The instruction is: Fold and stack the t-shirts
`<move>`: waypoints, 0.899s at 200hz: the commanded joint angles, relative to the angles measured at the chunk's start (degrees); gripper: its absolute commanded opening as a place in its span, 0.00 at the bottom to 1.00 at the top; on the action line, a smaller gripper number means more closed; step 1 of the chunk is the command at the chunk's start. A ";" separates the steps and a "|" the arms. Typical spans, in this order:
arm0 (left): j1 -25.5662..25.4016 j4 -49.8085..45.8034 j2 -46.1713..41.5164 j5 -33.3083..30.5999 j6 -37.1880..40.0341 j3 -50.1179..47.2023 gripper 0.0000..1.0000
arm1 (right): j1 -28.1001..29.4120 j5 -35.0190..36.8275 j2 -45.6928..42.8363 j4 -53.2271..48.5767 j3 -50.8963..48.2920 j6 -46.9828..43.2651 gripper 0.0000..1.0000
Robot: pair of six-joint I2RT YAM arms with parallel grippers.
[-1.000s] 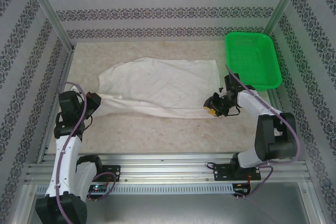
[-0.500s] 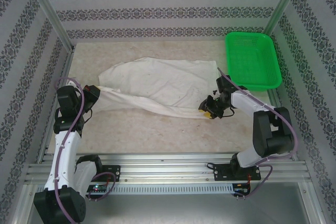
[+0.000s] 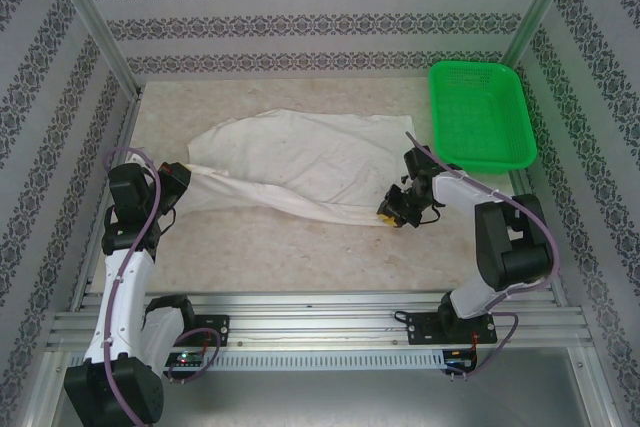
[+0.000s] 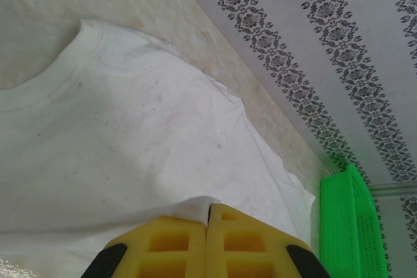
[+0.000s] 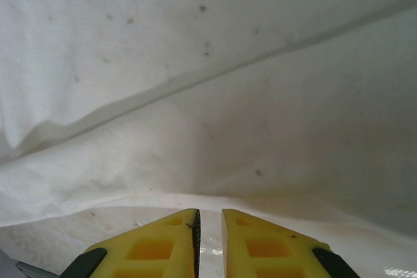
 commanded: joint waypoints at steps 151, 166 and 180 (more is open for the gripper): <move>0.39 -0.28 -0.57 0.46 2.36 -0.09 0.00 | -0.74 5.01 6.72 0.08 6.30 -0.62 0.22; 0.39 -0.35 -0.52 0.45 2.58 -0.07 0.00 | -0.92 5.54 6.81 0.02 6.79 -0.54 0.21; 0.39 -0.52 -0.57 0.37 2.72 -0.15 0.00 | -1.29 5.89 7.17 -0.39 7.52 -0.70 0.19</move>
